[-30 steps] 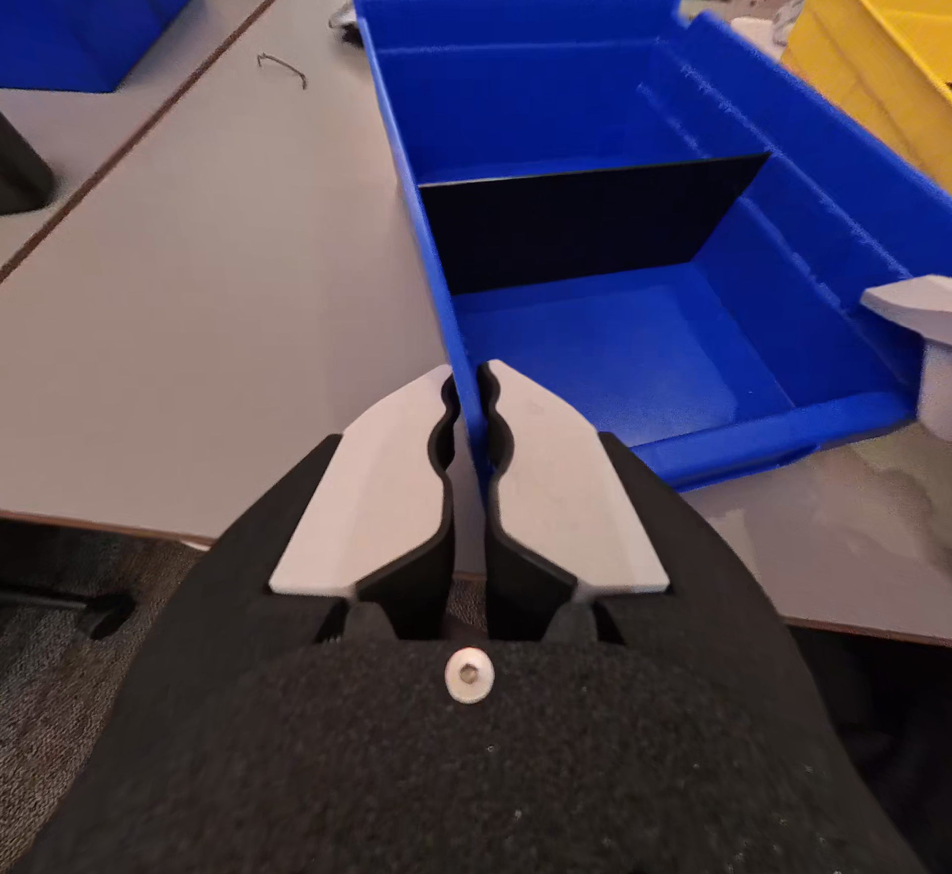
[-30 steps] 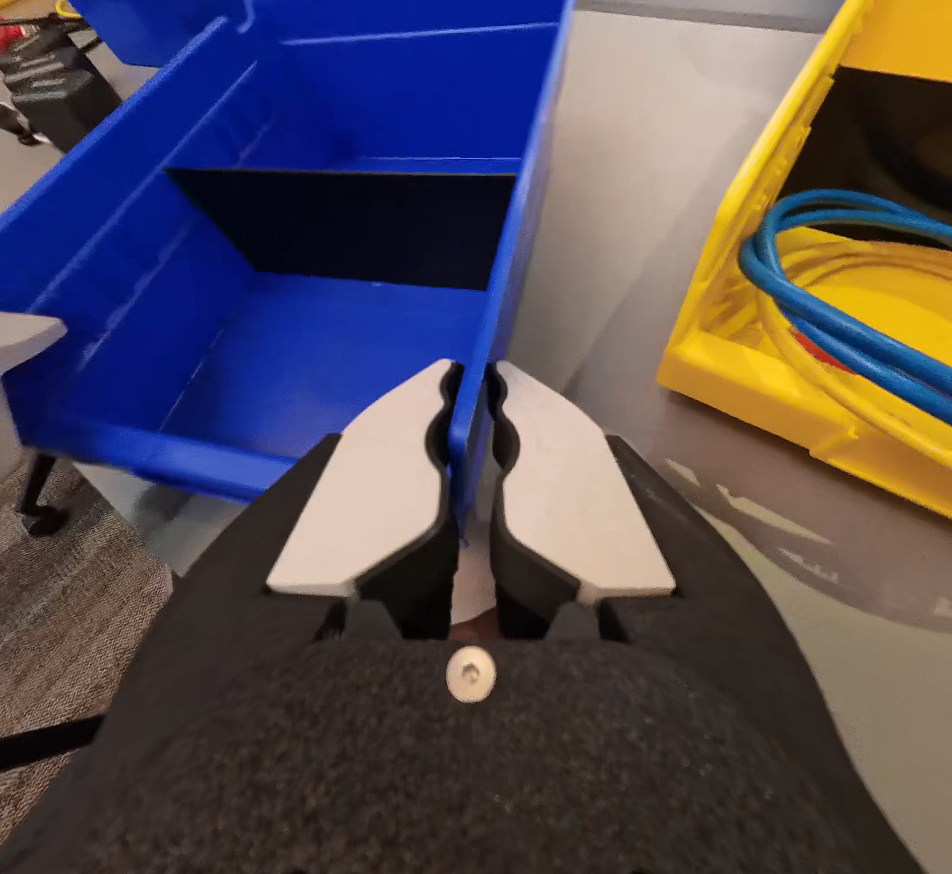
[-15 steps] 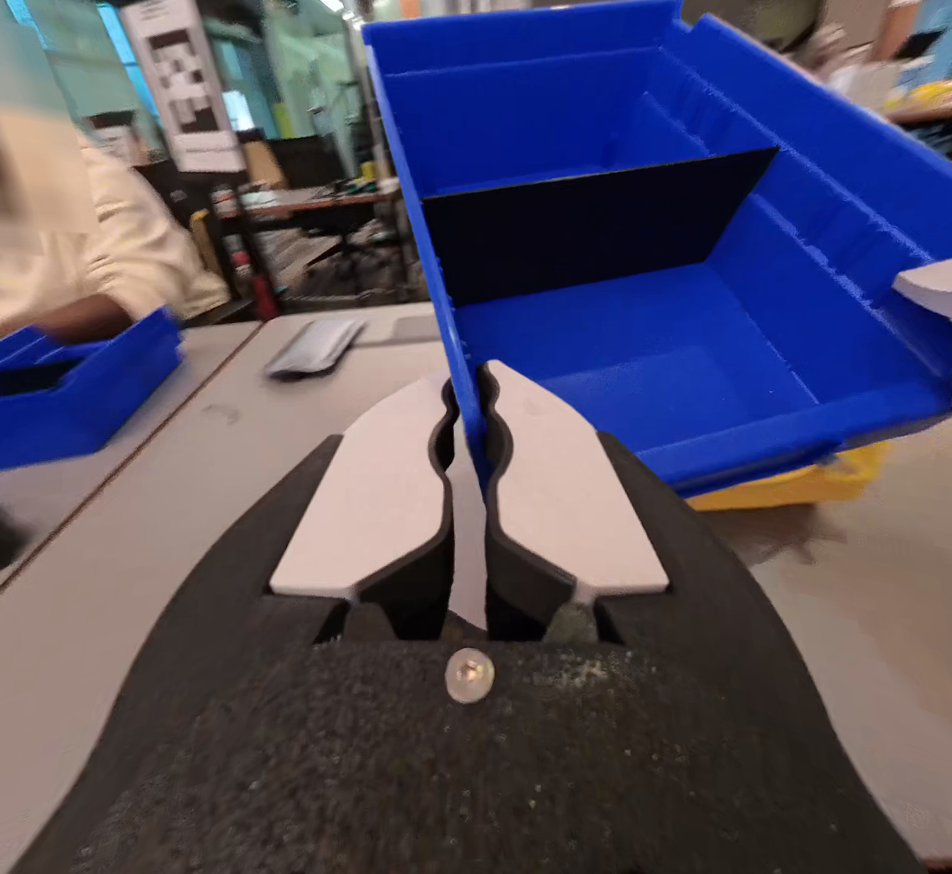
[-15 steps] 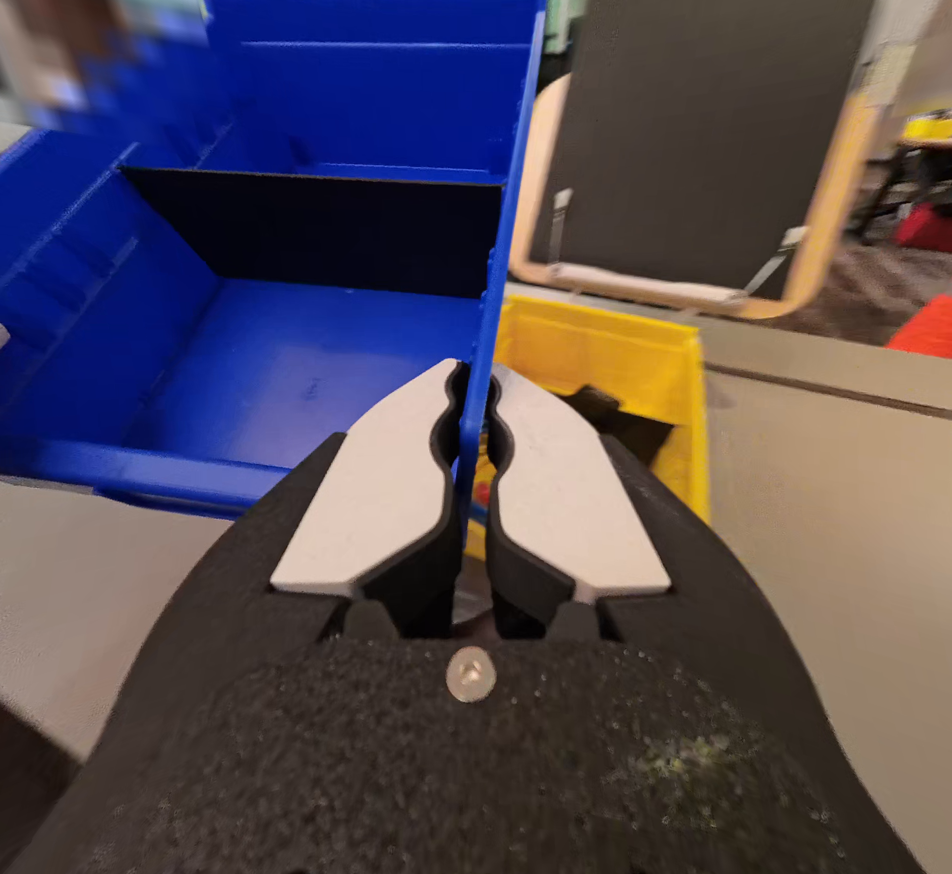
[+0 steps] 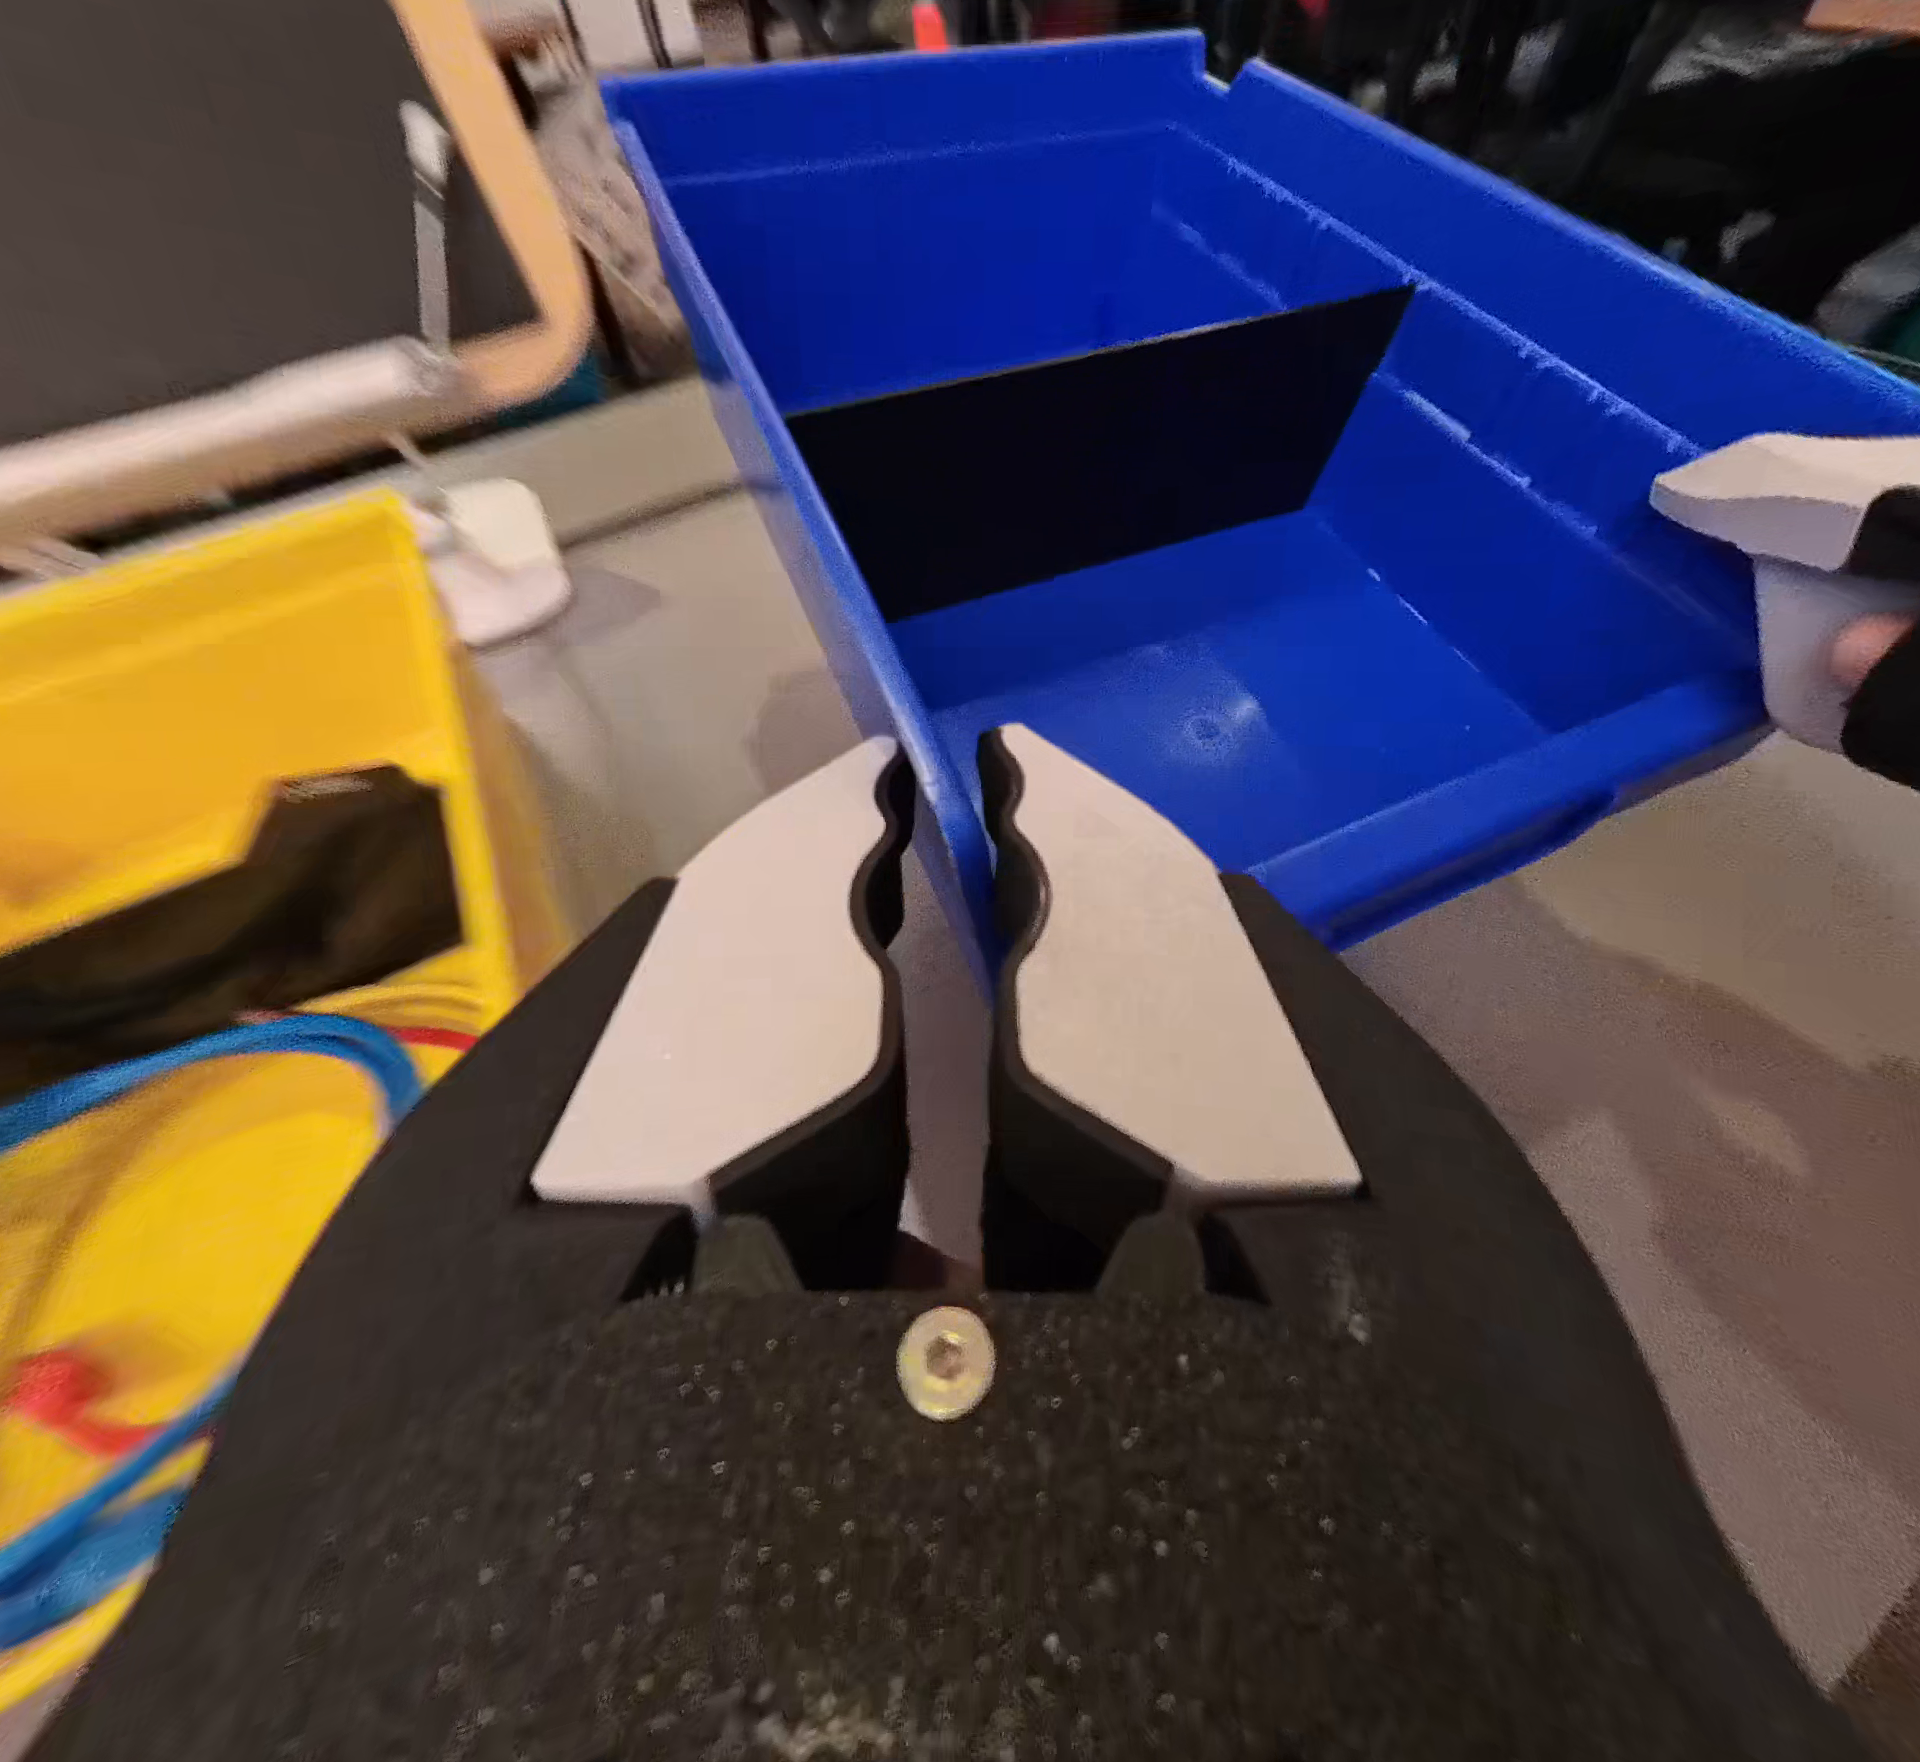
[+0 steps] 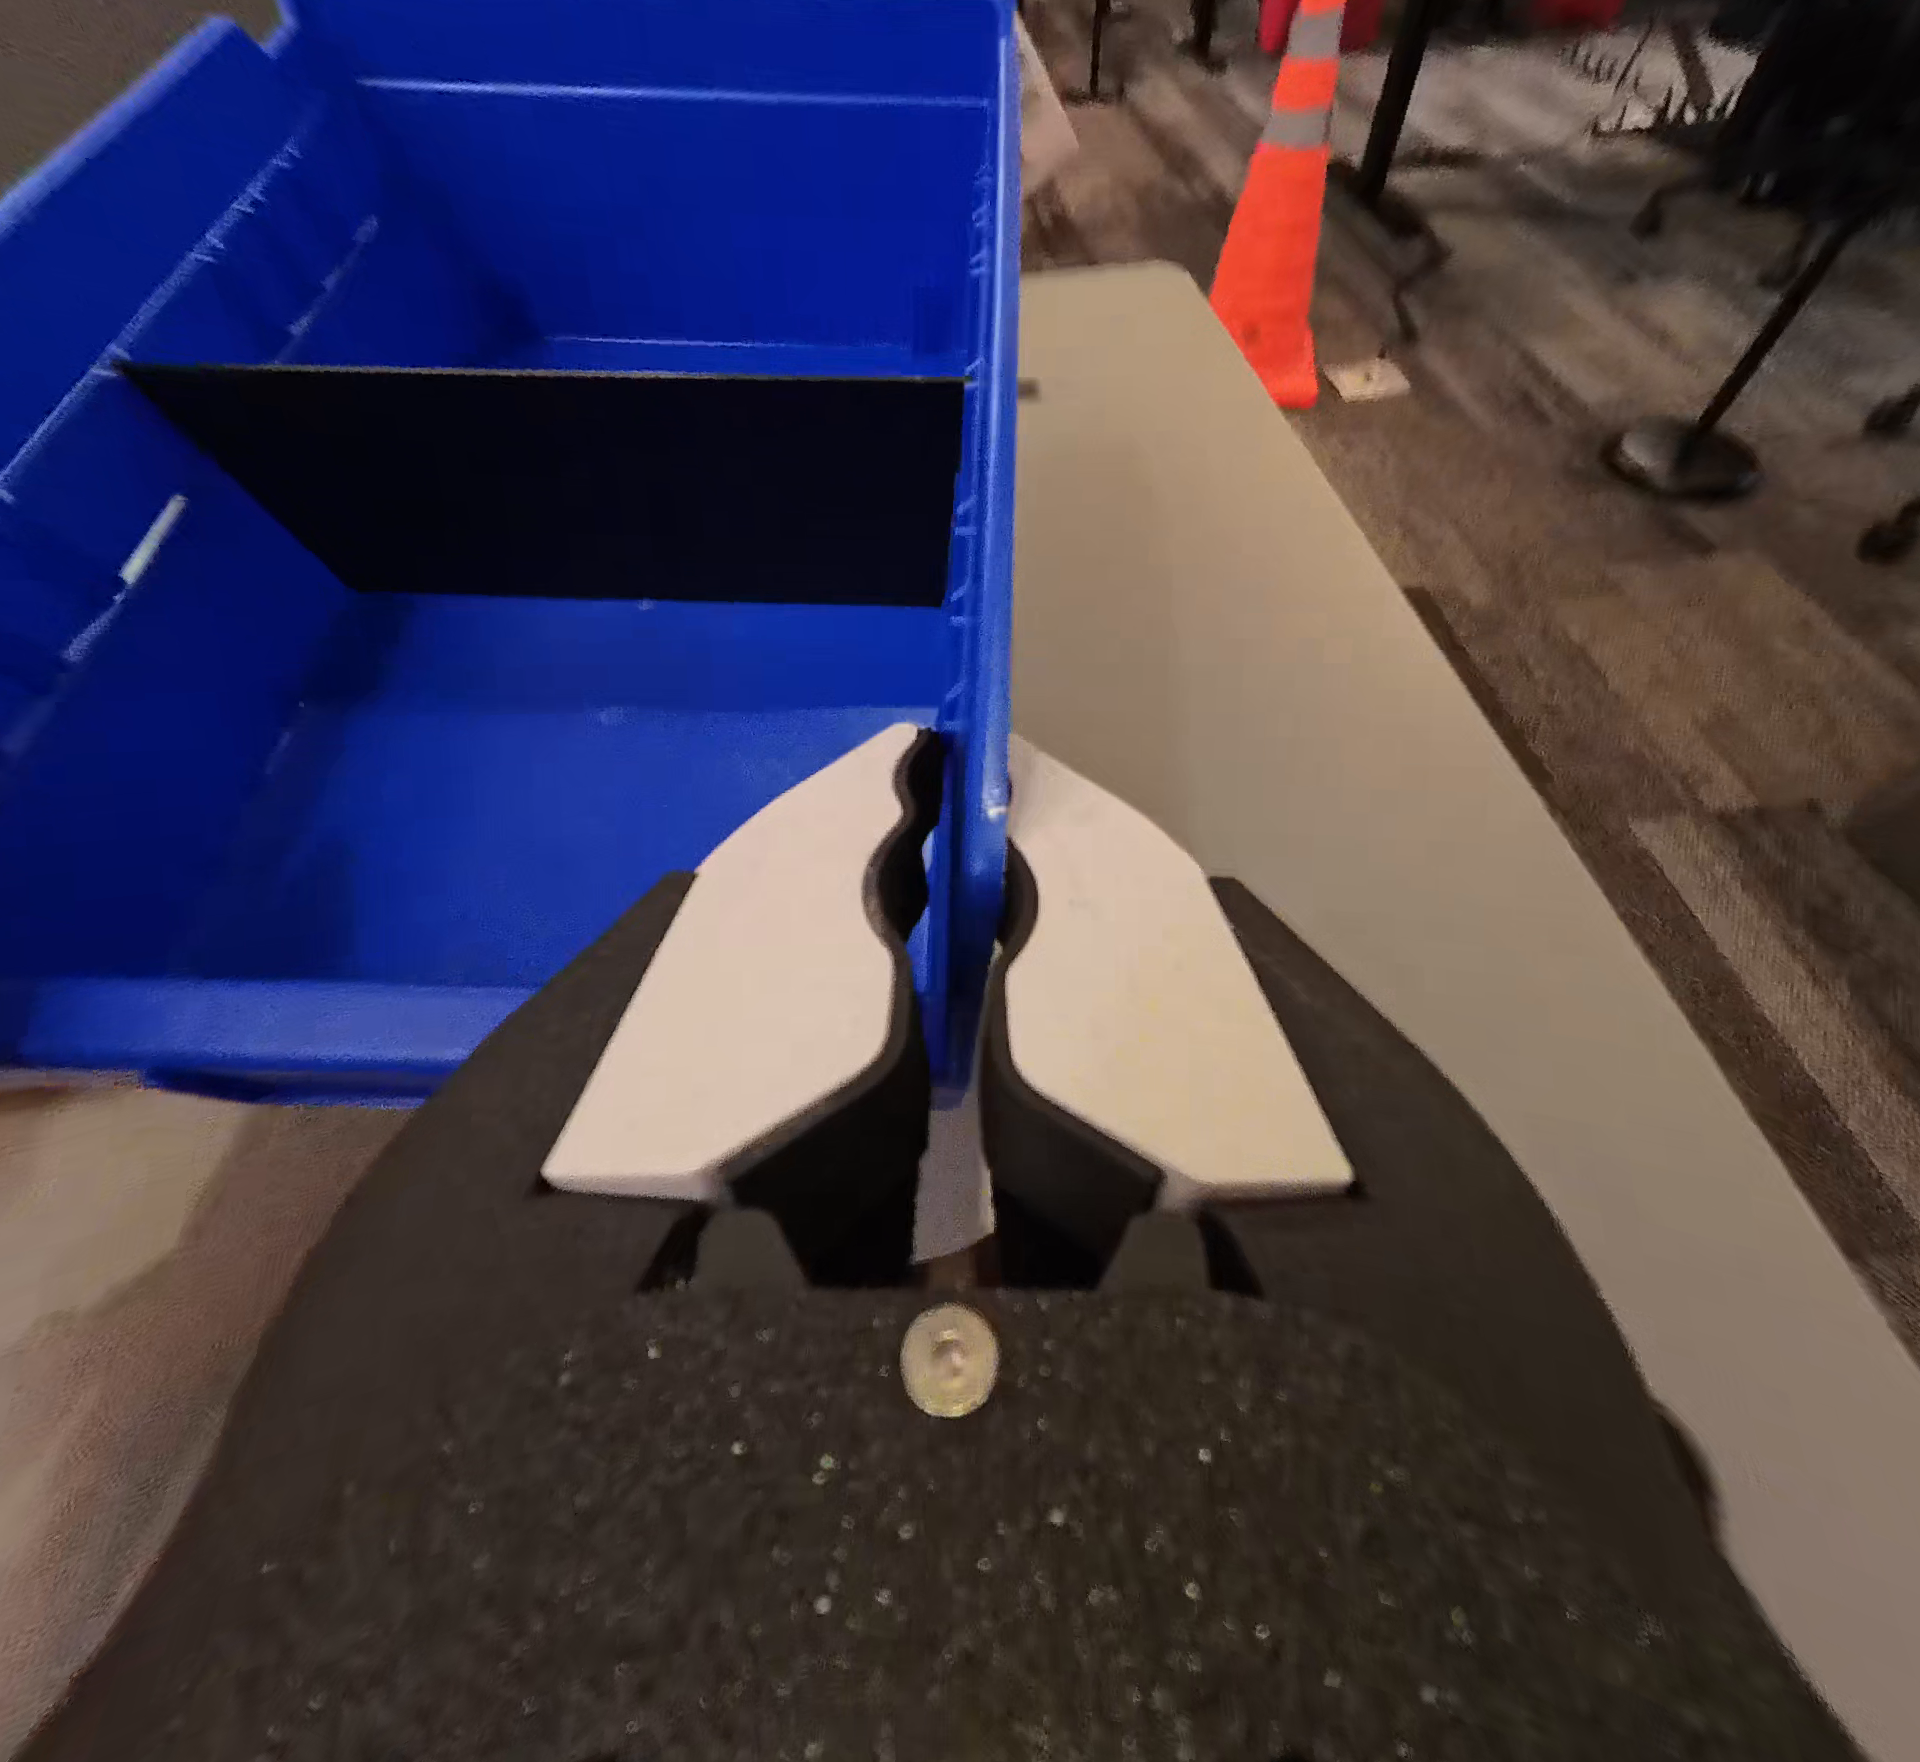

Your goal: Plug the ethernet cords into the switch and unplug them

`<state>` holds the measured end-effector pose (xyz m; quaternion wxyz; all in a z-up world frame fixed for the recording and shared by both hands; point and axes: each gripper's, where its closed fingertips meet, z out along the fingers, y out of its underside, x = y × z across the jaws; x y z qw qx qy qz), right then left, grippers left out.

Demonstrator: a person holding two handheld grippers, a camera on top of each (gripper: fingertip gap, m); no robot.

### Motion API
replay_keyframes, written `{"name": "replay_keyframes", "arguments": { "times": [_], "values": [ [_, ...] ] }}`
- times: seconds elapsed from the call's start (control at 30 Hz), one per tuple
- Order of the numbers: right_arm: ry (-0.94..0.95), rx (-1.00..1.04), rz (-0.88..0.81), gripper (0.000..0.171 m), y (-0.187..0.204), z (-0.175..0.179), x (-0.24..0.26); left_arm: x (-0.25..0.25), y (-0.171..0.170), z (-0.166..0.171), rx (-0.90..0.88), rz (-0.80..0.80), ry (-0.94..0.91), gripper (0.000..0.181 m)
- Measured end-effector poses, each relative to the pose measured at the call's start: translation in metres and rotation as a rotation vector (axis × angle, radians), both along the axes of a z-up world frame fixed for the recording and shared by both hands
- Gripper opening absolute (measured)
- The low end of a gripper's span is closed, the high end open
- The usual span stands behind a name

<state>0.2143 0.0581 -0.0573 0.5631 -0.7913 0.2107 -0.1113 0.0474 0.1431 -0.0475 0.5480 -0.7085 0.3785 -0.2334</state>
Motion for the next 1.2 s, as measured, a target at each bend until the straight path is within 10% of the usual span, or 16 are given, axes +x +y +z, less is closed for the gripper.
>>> {"name": "replay_keyframes", "arguments": {
  "times": [0.27, 0.57, 0.73, 0.93, 1.2],
  "values": [
    [0.092, -0.100, -0.003, 0.006, 0.000, -0.069, 0.037, 0.032, -0.009, -0.076, -0.147, -0.060, 0.065, 0.018],
    [0.217, -0.020, -0.011, 0.015, 0.018, -0.070, 0.050, 0.034, -0.024, -0.068, -0.285, -0.275, 0.036, 0.034],
    [0.027, 0.020, -0.120, 0.025, -0.019, -0.035, 0.050, -0.043, -0.038, -0.026, -0.226, -0.387, -0.039, 0.041],
    [0.072, 0.195, 0.227, 0.030, 0.029, 0.011, -0.111, -0.197, 0.066, 0.001, -0.053, -0.070, 0.060, 0.045],
    [0.161, -0.038, 0.433, 0.053, 0.115, -0.061, -0.275, -0.265, 0.116, -0.064, -0.295, 0.056, 0.106, 0.051]
  ]
}}
